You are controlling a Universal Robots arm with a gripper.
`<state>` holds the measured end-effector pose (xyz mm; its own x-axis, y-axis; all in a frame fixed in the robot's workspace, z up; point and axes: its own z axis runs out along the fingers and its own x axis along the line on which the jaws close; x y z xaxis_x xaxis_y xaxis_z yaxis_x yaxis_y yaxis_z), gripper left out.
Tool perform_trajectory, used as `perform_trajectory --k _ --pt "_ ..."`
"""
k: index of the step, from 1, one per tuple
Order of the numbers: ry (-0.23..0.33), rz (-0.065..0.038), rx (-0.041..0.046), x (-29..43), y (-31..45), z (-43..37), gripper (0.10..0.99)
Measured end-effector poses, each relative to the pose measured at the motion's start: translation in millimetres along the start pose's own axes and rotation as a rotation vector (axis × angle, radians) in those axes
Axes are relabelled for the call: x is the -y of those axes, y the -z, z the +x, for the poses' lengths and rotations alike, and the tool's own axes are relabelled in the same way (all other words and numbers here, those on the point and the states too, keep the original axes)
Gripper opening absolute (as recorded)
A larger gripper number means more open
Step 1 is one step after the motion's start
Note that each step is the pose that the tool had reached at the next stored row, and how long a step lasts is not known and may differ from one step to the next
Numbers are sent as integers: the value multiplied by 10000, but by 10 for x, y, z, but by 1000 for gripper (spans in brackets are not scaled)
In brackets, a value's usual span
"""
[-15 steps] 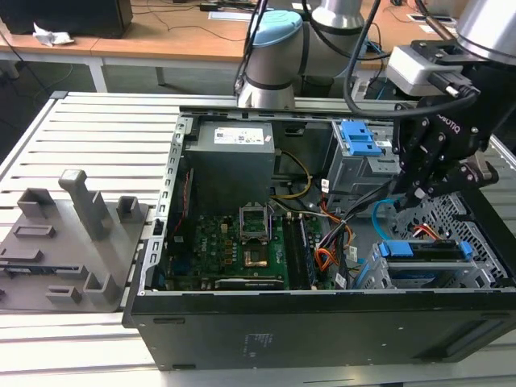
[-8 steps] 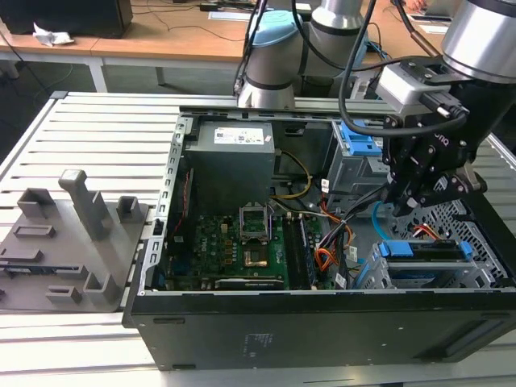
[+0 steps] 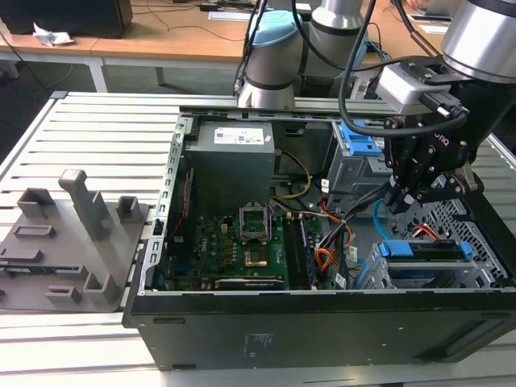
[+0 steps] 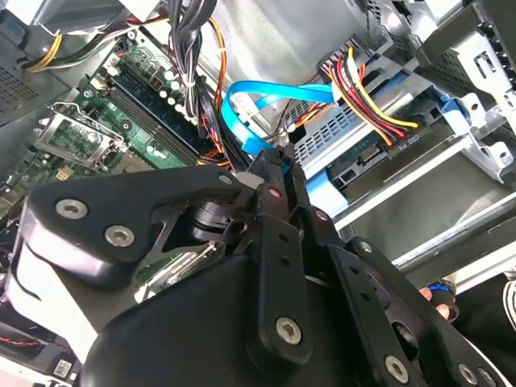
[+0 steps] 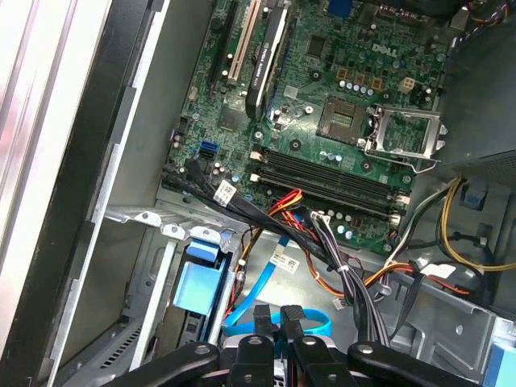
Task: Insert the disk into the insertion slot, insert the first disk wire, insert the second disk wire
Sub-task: 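Insert the second disk wire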
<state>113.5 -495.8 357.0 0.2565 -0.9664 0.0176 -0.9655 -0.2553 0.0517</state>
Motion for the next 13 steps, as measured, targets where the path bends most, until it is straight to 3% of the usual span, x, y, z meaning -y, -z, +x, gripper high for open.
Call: perform_trajectory --k 4,9,11,13 --pt "0 0 0 -6 -1 19 165" --pt "2 -3 -3 -79 -23 344 165" --pt "1 -21 4 -10 -49 439 165" --pt "0 -30 5 73 -89 465 165"
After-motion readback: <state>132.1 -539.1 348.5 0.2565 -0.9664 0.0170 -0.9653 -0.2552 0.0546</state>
